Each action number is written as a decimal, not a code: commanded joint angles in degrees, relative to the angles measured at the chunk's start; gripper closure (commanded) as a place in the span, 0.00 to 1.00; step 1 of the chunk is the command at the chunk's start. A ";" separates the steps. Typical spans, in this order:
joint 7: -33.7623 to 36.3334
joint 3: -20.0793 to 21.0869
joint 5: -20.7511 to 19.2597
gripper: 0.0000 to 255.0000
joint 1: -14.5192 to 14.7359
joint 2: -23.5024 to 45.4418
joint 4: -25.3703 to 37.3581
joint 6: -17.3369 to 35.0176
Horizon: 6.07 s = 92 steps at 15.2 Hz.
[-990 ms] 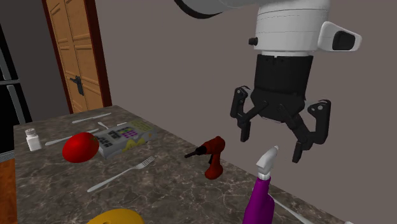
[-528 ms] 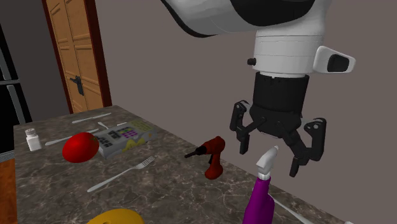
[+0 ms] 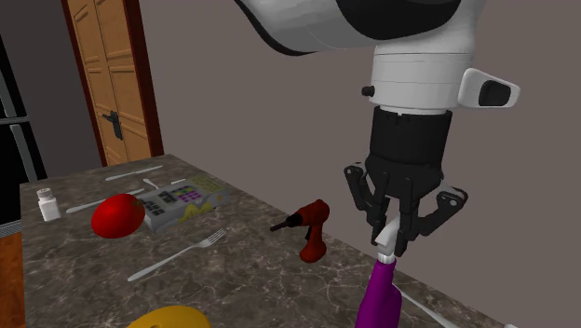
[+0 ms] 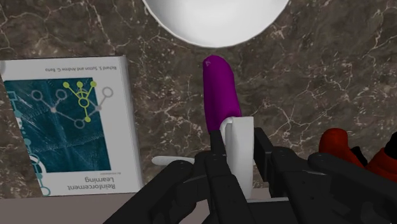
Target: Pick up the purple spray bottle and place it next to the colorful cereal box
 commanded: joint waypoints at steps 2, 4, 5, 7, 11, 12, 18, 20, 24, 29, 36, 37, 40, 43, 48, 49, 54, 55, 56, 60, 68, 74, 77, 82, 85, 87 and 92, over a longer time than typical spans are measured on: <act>0.00 0.00 0.00 1.00 0.00 0.01 -0.01 -0.01; 0.00 0.00 0.00 1.00 0.00 0.01 0.00 -0.01; 0.00 0.00 0.00 1.00 0.00 0.01 -0.01 -0.01; 0.00 0.00 0.00 1.00 0.00 0.01 -0.02 0.01; 0.44 0.03 -0.53 1.00 0.07 -0.96 2.07 -2.94; 0.53 0.04 -0.64 1.00 0.08 -1.17 2.63 -3.68; 1.00 0.10 -1.16 1.00 0.16 -2.15 6.23 -8.16; 1.11 0.12 -1.27 1.00 0.17 -2.37 7.54 -9.66; 1.29 0.15 -1.42 1.00 0.20 -2.65 10.32 -12.69; 1.40 0.16 -1.46 1.00 0.20 -2.69 14.13 -16.54; 1.36 0.08 -1.24 1.00 0.13 -2.12 20.15 -22.05; 1.33 0.06 -1.18 1.00 0.11 -1.98 21.09 -22.86; 1.23 -0.03 -0.95 1.00 0.03 -1.45 24.01 -25.31; 1.09 -0.14 -0.65 1.00 -0.09 -0.76 27.13 -27.81; 0.74 -0.41 0.04 1.00 -0.43 0.79 32.86 -32.16; 0.65 -0.47 0.21 1.00 -0.52 1.16 34.10 -33.07; 0.12 -0.87 1.30 1.00 -1.17 3.45 40.86 -37.80; -0.01 -0.97 1.58 1.00 -1.35 4.00 42.35 -38.81; -0.14 -1.06 1.87 1.00 -1.55 4.58 43.90 -39.83; -0.74 -1.50 3.33 1.00 -2.64 7.35 50.78 -44.25; -0.28 -1.72 6.10 1.00 -4.29 12.26 62.74 -51.69; 9.36 2.13 0.98 1.00 4.76 3.33 46.76 -43.42; 13.92 4.30 -0.23 1.00 7.68 0.88 41.73 -40.47; 21.00 7.87 -1.21 1.00 11.57 -1.22 35.80 -36.32; 24.97 9.86 -1.40 1.00 13.63 -1.51 33.44 -34.12; 27.52 11.14 -1.42 1.00 14.94 -1.34 32.30 -32.76; 33.56 14.13 -1.29 1.00 18.04 0.23 30.91 -29.70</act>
